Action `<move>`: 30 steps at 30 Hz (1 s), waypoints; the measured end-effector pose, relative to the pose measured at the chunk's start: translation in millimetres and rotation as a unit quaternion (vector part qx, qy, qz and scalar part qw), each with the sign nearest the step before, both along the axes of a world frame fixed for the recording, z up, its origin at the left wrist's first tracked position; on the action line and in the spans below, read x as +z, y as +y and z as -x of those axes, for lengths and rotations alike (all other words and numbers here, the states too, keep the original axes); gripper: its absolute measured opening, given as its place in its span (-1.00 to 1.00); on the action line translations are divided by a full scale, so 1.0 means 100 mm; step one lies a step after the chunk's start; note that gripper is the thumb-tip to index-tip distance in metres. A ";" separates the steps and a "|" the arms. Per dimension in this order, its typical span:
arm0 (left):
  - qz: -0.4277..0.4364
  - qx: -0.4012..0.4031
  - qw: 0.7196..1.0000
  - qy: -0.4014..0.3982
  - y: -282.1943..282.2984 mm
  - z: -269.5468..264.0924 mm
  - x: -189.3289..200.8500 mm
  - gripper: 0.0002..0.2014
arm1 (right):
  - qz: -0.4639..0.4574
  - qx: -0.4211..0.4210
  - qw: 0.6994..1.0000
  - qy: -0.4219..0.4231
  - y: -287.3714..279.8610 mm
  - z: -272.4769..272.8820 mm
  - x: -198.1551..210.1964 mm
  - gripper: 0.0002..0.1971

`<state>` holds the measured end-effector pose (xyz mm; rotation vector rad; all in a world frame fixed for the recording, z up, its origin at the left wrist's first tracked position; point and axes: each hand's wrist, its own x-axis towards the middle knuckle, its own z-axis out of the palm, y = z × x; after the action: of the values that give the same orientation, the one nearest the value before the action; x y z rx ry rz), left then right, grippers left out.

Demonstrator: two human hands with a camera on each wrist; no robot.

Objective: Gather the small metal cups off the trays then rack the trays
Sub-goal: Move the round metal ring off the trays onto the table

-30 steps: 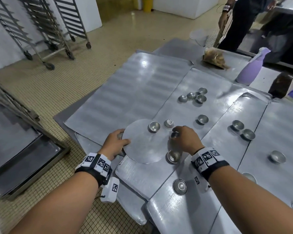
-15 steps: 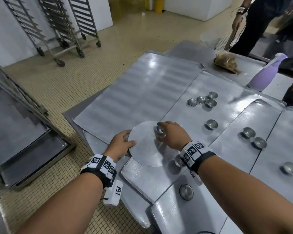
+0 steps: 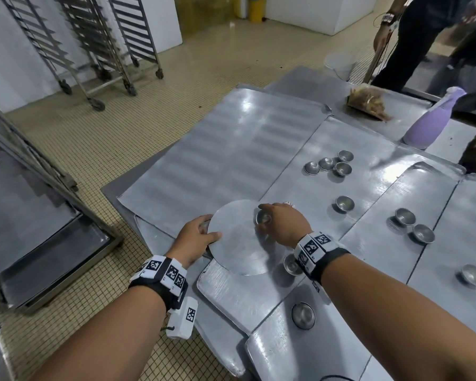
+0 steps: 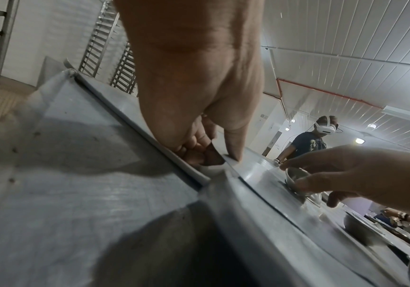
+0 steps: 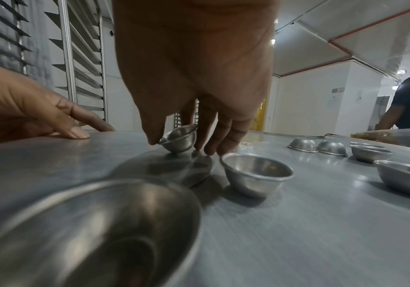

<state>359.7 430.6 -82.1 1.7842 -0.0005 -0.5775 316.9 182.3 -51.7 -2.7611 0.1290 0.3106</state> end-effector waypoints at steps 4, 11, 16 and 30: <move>0.003 -0.003 1.000 -0.002 0.00 0.00 0.00 -0.53 | 0.029 -0.022 0.999 0.025 -0.09 0.07 -0.01 -0.60; 0.008 -0.004 1.000 -0.001 0.01 0.01 0.01 -0.54 | 0.046 -0.078 0.996 0.011 -0.36 0.27 -0.06 -0.67; 0.033 0.031 0.999 0.021 0.05 -0.03 0.04 -0.51 | 0.032 -0.081 0.996 0.016 -0.33 0.32 0.00 -0.68; 0.136 0.083 0.987 -0.010 0.44 0.02 0.57 -0.74 | -0.162 -0.124 0.974 -0.101 0.13 0.17 0.40 -0.61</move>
<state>357.4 474.5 -25.0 1.5077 0.0528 -0.4187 300.2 194.9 -12.2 -2.4024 0.3349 -0.0153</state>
